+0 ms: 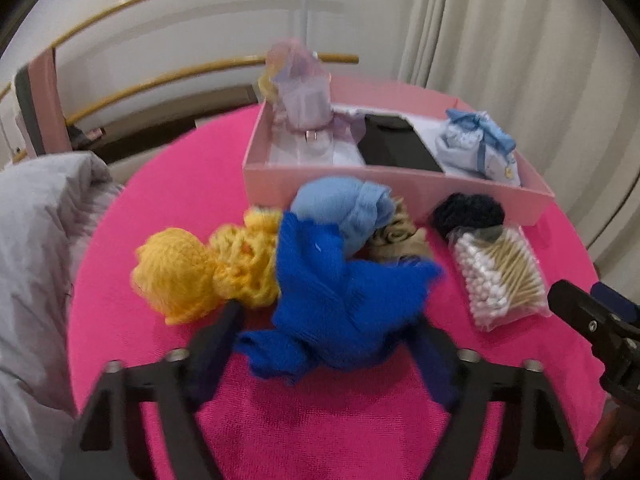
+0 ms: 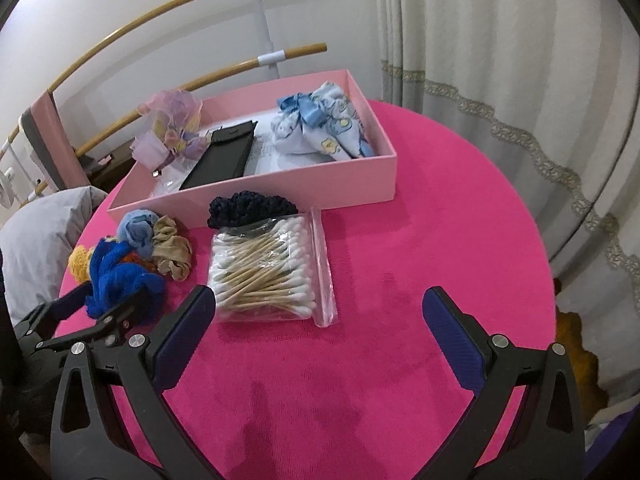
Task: Organize soft objects
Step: 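Grasp the blue knitted cloth with left tool while right tool grasps cotton swab bag, then carry the blue cloth with left tool while right tool carries swab bag over box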
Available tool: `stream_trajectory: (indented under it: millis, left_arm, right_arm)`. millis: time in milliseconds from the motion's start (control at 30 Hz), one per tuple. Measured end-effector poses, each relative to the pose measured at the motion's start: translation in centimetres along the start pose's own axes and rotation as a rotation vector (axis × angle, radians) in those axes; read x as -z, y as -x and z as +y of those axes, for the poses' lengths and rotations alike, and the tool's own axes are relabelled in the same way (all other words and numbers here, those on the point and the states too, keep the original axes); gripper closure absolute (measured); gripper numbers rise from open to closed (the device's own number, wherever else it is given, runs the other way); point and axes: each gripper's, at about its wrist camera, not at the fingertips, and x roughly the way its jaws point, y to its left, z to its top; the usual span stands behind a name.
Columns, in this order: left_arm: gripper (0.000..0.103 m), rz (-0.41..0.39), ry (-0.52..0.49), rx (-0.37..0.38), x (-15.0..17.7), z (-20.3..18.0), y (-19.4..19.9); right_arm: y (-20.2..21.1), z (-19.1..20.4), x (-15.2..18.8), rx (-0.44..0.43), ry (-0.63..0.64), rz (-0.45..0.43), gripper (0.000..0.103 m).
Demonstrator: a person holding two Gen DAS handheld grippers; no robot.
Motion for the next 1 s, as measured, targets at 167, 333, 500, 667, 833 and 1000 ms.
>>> stream_trajectory:
  millis: [167, 333, 500, 667, 833, 1000]
  left_arm:
    - [0.048, -0.001, -0.028, 0.031, 0.3, 0.1, 0.2]
    - [0.025, -0.016, -0.047, -0.011, -0.1, -0.1, 0.1]
    - [0.047, 0.013, -0.032, 0.023, -0.2, -0.1, -0.9]
    - [0.056, 0.000, -0.041, 0.036, 0.2, 0.3, -0.4]
    - [0.059, -0.008, -0.026, 0.051, 0.8, 0.9, 0.6]
    - [0.059, -0.015, -0.028, 0.066, 1.6, 1.0, 1.9]
  right_arm:
    - [-1.2, 0.5, -0.2, -0.012, 0.011, 0.023, 0.000]
    - [-2.7, 1.7, -0.8, -0.028, 0.037, 0.045, 0.000]
    - [-5.3, 3.0, -1.2, -0.014, 0.063, 0.097, 0.000]
    - [-5.8, 3.7, -0.5, 0.059, 0.124, 0.083, 0.006]
    - [-4.2, 2.0, -0.1, 0.060, 0.087, 0.062, 0.035]
    - [-3.0, 0.9, 0.6, 0.044, 0.060, 0.055, 0.035]
